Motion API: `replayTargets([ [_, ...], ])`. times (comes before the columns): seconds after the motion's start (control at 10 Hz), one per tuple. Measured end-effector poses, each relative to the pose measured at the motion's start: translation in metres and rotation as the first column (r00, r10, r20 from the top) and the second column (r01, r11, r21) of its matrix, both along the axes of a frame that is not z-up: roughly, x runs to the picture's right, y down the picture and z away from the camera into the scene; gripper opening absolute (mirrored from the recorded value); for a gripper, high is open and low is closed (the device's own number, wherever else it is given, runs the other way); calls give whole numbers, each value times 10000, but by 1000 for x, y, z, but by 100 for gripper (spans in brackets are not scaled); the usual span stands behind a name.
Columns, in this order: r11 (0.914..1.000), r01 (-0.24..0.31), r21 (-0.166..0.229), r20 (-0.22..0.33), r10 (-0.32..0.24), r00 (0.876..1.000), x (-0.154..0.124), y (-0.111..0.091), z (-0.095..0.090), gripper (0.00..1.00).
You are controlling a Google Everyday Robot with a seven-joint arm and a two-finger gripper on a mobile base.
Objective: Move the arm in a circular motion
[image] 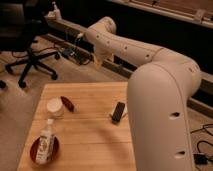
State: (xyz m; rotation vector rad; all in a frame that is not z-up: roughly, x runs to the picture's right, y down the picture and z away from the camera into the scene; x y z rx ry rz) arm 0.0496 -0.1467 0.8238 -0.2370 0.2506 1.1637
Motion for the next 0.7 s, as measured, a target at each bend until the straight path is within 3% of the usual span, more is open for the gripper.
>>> replayTargets([
  [0.1, 9986, -522, -43, -495, 519, 9974, 38, 7, -5, 65],
  [0.2, 9927, -1207, -54, -1119, 1194, 9865, 86, 20, -16, 65],
  [0.3, 9831, -1830, -51, -1725, 1794, 9685, 131, 40, -29, 65],
  [0.4, 9752, -2214, -23, -2104, 2160, 9535, 159, 54, -39, 65],
  [0.5, 9564, -2921, 71, -2823, 2821, 9169, 208, 89, -64, 65],
  [0.7, 9334, -3577, 275, -3497, 3442, 8713, 250, 136, -99, 65],
])
